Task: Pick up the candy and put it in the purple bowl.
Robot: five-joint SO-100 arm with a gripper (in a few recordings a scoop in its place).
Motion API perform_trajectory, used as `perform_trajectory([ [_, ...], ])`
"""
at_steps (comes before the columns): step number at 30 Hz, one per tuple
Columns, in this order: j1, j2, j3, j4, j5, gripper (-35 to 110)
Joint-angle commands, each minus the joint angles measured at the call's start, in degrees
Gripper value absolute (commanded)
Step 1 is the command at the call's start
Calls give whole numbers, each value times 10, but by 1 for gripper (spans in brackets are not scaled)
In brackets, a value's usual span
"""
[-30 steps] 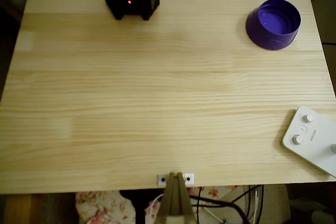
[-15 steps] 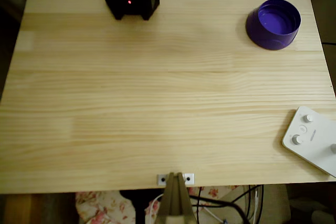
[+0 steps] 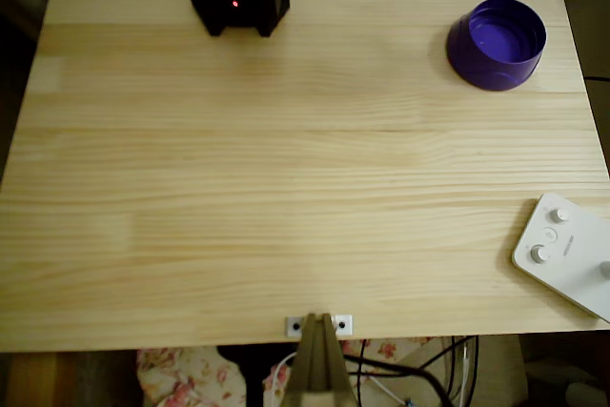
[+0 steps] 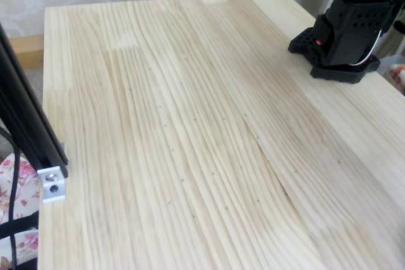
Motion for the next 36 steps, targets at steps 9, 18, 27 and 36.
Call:
perform_trajectory([
  [9, -8, 18, -41, 5, 3, 5],
  [18, 11, 40, -21, 50, -3, 12],
  [27, 23, 81, -8, 75, -11, 20],
  [36, 75, 120, -32, 111, -39, 20],
])
